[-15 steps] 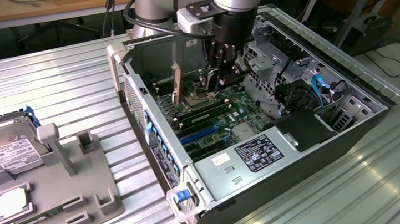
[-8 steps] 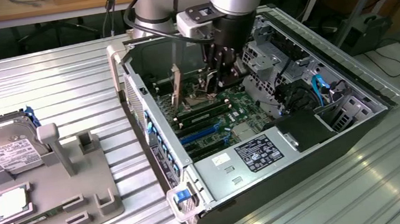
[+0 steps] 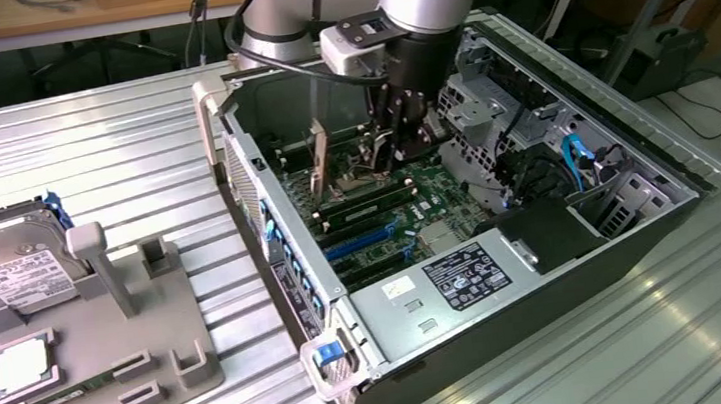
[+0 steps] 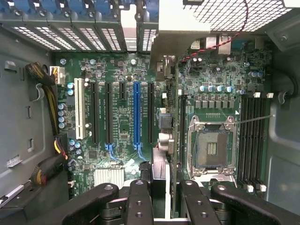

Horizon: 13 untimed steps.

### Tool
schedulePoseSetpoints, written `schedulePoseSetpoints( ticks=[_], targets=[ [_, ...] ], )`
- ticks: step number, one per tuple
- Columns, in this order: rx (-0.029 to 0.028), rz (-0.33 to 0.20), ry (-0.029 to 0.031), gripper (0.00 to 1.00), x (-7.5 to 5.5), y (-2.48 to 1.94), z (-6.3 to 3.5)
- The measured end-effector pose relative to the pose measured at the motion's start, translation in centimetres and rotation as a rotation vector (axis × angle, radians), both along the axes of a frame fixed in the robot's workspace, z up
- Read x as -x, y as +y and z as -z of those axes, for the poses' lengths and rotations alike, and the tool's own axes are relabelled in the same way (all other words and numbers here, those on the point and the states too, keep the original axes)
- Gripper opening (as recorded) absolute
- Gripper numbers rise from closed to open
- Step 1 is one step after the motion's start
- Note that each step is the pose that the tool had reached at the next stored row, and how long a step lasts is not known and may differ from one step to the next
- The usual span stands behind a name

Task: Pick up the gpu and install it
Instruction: 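Insert the gpu into the slot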

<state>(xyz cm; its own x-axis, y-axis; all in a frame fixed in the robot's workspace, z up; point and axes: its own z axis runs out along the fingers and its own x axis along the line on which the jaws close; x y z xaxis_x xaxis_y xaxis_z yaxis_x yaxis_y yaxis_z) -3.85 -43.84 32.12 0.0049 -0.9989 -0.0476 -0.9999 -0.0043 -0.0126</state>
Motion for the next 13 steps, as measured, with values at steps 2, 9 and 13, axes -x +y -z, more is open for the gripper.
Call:
schedulePoseSetpoints(
  ticks=[2, 9, 13],
  targets=[
    [-0.0002, 0.000, 0.0001, 0.28, 0.00, -0.20, 0.01],
    [-0.0002, 0.000, 0.0000, 0.28, 0.40, -0.46, 0.08],
    [-0.0002, 0.000, 0.0000, 0.28, 0.75, -0.51, 0.15]
  ],
)
